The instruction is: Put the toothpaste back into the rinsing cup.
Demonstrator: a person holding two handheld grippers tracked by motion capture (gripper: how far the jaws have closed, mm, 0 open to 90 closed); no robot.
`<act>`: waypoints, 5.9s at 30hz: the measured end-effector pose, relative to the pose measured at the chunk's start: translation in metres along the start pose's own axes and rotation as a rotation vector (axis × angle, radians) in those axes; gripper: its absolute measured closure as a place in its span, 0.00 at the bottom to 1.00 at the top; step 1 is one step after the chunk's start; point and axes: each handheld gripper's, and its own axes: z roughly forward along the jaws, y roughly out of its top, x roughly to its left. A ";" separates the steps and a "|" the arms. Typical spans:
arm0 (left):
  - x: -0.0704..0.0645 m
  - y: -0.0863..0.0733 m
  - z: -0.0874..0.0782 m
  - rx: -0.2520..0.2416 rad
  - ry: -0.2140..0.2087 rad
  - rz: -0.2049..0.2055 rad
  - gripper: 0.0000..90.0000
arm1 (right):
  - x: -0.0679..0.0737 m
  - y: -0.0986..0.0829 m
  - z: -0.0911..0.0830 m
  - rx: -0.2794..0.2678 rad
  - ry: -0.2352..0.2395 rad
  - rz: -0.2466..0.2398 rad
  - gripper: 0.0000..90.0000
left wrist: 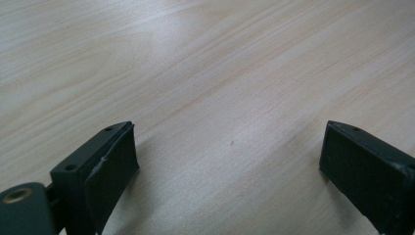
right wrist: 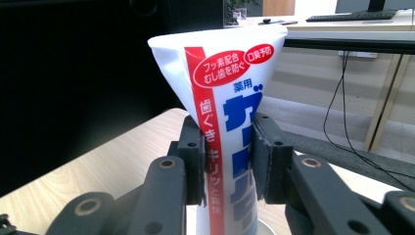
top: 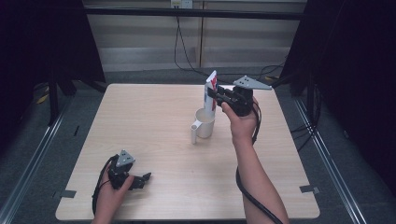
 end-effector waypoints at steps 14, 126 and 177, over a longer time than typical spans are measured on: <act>0.000 0.000 0.000 -0.002 -0.004 -0.004 0.07 | -0.004 -0.011 0.015 -0.005 -0.020 0.010 0.77; 0.000 0.000 0.000 0.009 -0.008 0.010 0.07 | -0.007 -0.080 0.034 0.186 -0.081 -0.029 0.67; 0.000 0.001 0.002 0.007 -0.005 0.007 0.05 | -0.003 -0.078 0.005 0.316 -0.078 -0.048 0.25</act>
